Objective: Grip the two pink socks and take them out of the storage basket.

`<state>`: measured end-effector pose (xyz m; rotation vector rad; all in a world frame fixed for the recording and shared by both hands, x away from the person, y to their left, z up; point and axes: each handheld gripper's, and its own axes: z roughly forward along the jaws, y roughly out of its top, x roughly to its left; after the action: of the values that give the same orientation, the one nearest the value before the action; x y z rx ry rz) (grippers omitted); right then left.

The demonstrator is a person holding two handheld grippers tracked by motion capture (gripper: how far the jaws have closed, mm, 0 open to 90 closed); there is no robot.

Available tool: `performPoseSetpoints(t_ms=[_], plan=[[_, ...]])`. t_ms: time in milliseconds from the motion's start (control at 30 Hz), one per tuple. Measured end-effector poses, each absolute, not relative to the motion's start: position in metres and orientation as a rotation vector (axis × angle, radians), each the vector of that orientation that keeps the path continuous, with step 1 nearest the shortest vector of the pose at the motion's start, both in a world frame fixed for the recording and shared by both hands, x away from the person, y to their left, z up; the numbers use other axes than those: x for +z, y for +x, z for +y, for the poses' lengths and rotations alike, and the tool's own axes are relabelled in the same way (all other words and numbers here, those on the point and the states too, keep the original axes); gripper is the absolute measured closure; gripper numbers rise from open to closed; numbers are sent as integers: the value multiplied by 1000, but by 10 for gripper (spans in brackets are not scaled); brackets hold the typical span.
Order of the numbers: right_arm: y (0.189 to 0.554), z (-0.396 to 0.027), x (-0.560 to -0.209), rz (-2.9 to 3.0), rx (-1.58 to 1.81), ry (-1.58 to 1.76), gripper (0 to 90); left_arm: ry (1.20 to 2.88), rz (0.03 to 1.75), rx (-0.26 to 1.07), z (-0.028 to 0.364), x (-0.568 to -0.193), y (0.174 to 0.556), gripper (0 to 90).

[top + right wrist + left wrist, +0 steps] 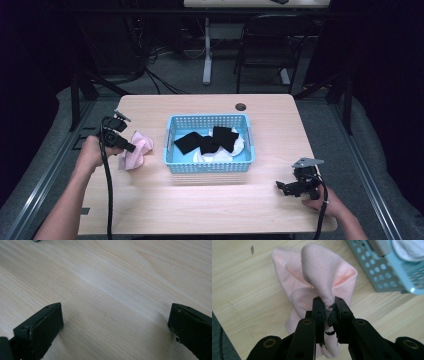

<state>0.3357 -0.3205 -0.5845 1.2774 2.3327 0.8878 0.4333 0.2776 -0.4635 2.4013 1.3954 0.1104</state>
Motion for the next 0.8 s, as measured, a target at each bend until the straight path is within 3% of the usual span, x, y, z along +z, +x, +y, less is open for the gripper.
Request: performPoseSetpoints(t_ms=[300,533,800], plan=[[336,-321,-585,2332,888,1277,0,2335,1476,105,293,-497,428,750],[336,-321,-585,2333,888,1278,0,2217,1538,207,308,-489,409,192],[336,-321,-585,2333,888,1277,0,2199,1565,282,321,-495,371,24]])
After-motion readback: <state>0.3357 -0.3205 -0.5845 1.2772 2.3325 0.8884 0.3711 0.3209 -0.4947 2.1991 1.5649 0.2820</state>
